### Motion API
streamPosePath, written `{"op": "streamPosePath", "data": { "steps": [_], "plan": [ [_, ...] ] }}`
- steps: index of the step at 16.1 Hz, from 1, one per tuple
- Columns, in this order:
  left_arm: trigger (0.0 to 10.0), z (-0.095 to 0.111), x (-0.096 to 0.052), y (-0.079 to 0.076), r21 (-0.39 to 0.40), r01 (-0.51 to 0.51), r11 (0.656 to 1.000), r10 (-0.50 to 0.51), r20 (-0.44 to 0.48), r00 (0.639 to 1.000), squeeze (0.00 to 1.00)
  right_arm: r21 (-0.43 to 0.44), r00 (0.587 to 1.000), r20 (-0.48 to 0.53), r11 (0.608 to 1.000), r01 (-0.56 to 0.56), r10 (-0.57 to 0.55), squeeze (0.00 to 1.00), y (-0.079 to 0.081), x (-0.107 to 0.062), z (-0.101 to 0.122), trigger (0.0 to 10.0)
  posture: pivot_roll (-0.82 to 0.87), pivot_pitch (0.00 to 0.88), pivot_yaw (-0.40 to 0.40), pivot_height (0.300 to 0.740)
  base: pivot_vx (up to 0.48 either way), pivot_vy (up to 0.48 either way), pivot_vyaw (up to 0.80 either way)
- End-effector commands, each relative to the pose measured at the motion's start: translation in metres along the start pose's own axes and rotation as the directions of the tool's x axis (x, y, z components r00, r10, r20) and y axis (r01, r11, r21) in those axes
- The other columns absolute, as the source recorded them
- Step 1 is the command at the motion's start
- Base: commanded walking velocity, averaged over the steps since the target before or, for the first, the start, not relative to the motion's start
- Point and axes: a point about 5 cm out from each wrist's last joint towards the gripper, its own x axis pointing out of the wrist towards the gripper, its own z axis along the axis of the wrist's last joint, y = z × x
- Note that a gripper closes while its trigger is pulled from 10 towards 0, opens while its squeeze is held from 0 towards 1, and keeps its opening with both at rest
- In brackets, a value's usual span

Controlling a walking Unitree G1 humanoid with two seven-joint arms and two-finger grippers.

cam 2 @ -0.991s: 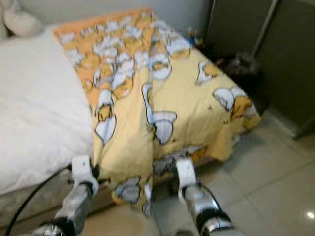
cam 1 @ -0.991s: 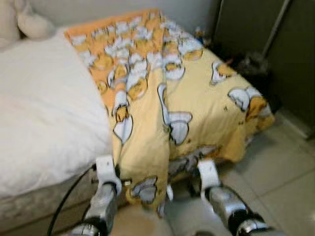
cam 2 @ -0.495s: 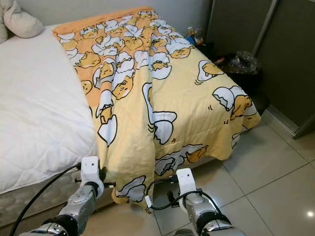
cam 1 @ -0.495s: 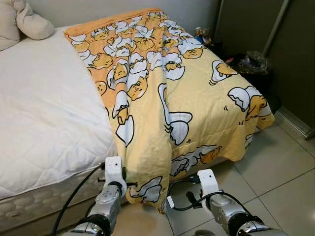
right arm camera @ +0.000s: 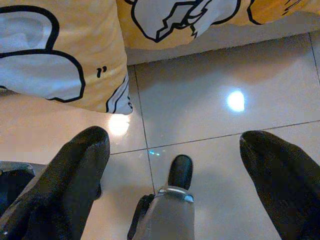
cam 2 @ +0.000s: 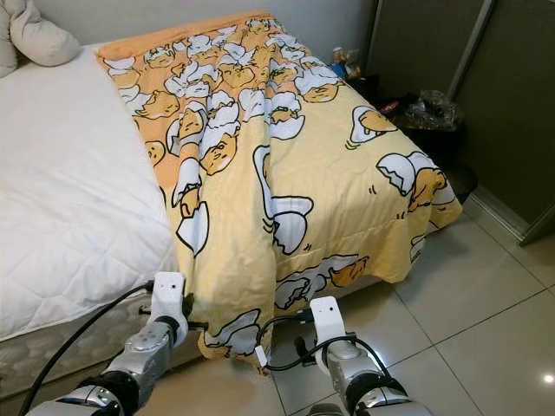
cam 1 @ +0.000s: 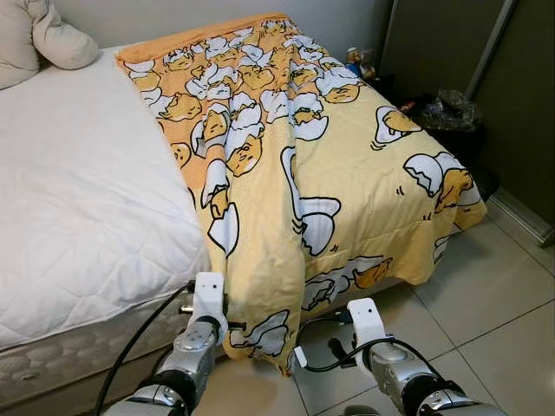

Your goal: Clean up the room

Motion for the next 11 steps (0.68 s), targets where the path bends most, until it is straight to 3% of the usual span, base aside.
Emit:
{"op": "streamPosePath", "data": {
  "steps": [1, 6, 7, 8, 9, 11],
  "plan": [
    [10.0, -0.003, 0.004, -0.030, 0.355, 0.199, 0.914, -0.122, -0.227, 0.966, 0.00, 0.003, 1.000, 0.003, 1.000, -0.003, 0.003, 0.00, 0.003, 0.000, 0.000, 10.0, -0.22, 0.015, 0.119, 0.731, 0.000, 0.000, 0.00],
    [10.0, -0.003, 0.004, -0.030, 0.355, 0.199, 0.914, -0.122, -0.227, 0.966, 0.00, 0.003, 1.000, 0.003, 1.000, -0.003, 0.003, 0.00, 0.003, 0.000, 0.000, 10.0, -0.22, 0.015, 0.119, 0.731, 0.000, 0.000, 0.00],
    [10.0, 0.023, 0.010, 0.002, 0.334, 0.091, 0.938, -0.048, -0.134, 0.990, 0.00, -0.005, 0.999, 0.047, 1.000, 0.010, -0.010, 0.00, -0.005, -0.001, -0.007, 10.0, -0.23, 0.035, 0.096, 0.731, 0.000, 0.000, 0.00],
    [10.0, 0.056, 0.013, 0.030, 0.246, -0.006, 0.969, 0.009, -0.010, 1.000, 0.00, -0.012, 0.992, 0.121, 1.000, 0.021, -0.020, 0.00, -0.014, -0.004, -0.010, 10.0, -0.23, 0.034, 0.095, 0.731, 0.000, 0.000, 0.00],
    [10.0, 0.058, 0.014, 0.022, 0.183, 0.018, 0.983, -0.019, 0.003, 1.000, 0.00, -0.015, 0.990, 0.141, 1.000, 0.020, -0.018, 0.00, -0.016, -0.005, -0.009, 10.0, -0.24, 0.034, 0.098, 0.731, 0.000, 0.000, 0.00],
    [10.0, 0.041, 0.013, 0.001, 0.100, 0.056, 0.993, -0.052, -0.044, 0.998, 0.00, -0.029, 0.989, 0.147, 0.999, 0.022, -0.017, 0.00, -0.015, -0.005, -0.006, 10.0, -0.24, 0.032, 0.100, 0.731, 0.000, 0.000, 0.00]
  ]
}}
